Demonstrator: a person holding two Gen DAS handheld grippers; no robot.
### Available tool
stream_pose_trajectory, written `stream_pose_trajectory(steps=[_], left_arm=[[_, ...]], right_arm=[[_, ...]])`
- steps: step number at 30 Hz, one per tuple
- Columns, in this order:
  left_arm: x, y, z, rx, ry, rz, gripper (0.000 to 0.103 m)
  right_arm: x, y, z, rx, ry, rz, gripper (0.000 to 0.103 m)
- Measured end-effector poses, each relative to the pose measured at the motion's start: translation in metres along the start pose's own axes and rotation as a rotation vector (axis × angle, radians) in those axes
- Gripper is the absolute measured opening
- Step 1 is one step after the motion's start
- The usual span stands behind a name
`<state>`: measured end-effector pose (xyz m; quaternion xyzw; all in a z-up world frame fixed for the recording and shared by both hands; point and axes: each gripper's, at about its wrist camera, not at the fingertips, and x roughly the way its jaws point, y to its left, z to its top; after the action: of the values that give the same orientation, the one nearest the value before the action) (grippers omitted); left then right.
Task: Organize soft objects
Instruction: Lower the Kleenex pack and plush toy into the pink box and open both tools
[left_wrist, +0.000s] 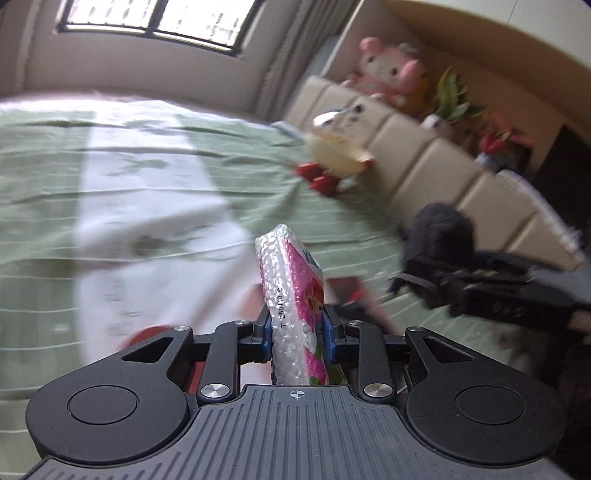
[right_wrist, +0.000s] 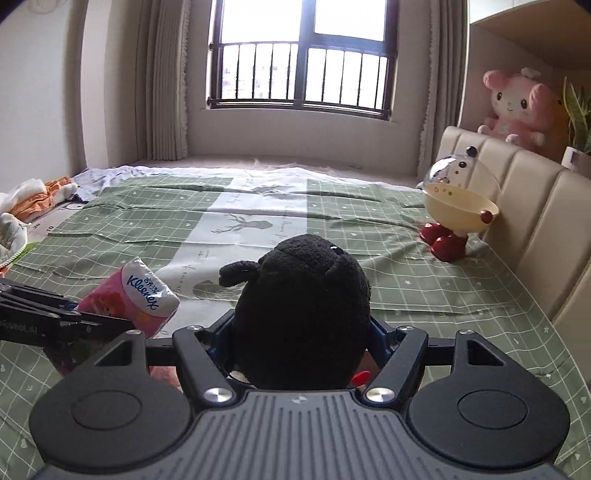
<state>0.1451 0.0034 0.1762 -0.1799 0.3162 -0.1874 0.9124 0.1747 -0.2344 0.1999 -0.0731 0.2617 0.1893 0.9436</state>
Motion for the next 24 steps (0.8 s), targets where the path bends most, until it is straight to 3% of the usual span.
stream_pose_trajectory(steps=[3, 7, 9, 12, 15, 18, 21, 24], left_arm=[[0.041, -0.011, 0.000, -0.072, -0.003, -0.116, 0.034], [0.107, -0.018, -0.020, -0.097, 0.119, -0.117, 0.035], [0.128, -0.021, -0.032, -0.076, 0.180, -0.104, 0.047], [0.126, -0.023, -0.044, -0.041, 0.178, -0.080, 0.046], [0.100, -0.032, -0.046, 0.038, 0.121, -0.036, 0.046], [0.079, -0.041, -0.049, 0.082, 0.091, -0.052, 0.040], [0.078, -0.053, -0.057, 0.103, 0.133, -0.085, 0.034], [0.098, -0.063, -0.070, 0.151, 0.211, -0.009, 0.028]], right_arm=[[0.007, -0.025, 0.004, 0.029, 0.002, -0.030, 0.071], [0.032, -0.050, 0.005, 0.100, 0.057, -0.007, 0.071], [0.053, -0.053, -0.001, 0.110, 0.116, 0.003, 0.072], [0.089, -0.054, -0.024, 0.138, 0.251, 0.051, 0.077], [0.100, -0.055, -0.049, 0.144, 0.286, 0.048, 0.078], [0.086, -0.067, -0.056, 0.185, 0.252, 0.112, 0.083], [0.057, -0.081, -0.047, 0.241, 0.144, 0.168, 0.087], [0.046, -0.090, -0.033, 0.282, 0.044, 0.104, 0.083]])
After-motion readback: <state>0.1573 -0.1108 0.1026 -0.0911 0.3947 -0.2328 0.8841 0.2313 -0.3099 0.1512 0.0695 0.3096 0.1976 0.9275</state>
